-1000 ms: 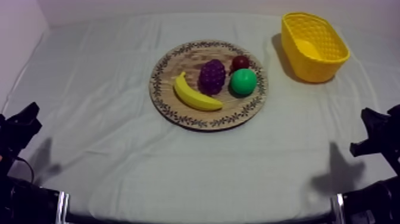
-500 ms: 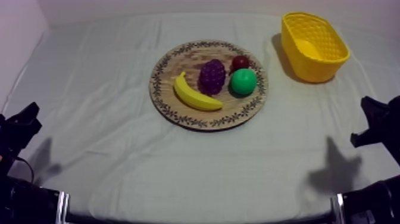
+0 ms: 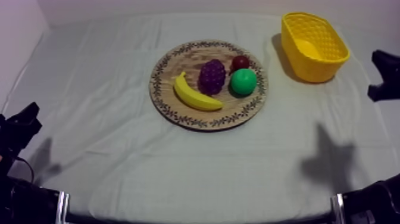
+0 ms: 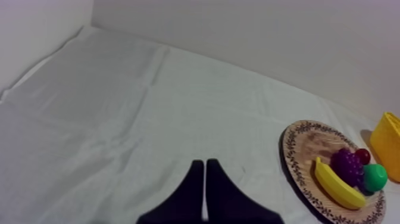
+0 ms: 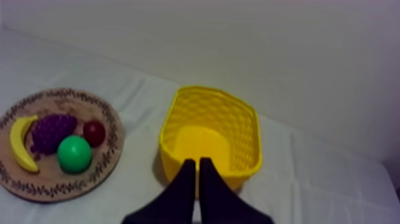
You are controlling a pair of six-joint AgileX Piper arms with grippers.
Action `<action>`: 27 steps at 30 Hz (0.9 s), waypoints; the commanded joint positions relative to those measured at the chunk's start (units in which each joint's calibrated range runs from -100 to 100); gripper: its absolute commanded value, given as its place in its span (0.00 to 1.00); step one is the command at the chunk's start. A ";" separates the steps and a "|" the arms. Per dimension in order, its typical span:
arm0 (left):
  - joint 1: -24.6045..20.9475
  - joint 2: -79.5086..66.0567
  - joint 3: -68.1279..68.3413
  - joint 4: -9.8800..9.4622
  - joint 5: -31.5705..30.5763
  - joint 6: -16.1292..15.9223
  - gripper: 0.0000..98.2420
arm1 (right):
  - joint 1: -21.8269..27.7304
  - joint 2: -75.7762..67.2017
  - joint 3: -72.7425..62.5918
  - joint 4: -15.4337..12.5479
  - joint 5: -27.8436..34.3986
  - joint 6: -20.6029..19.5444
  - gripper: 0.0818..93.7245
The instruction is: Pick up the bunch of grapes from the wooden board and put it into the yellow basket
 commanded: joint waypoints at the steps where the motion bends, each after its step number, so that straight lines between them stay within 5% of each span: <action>1: 0.01 0.00 0.00 0.01 0.00 0.00 0.00 | -0.33 2.92 -5.61 -0.21 0.48 -0.14 0.00; 14: 0.01 0.00 0.00 0.01 0.00 0.02 0.00 | -6.02 16.52 -29.18 1.33 13.11 -2.43 0.00; 27: 0.01 0.00 0.00 0.01 0.00 0.02 0.00 | -10.53 28.50 -50.16 -1.21 23.62 -1.73 0.00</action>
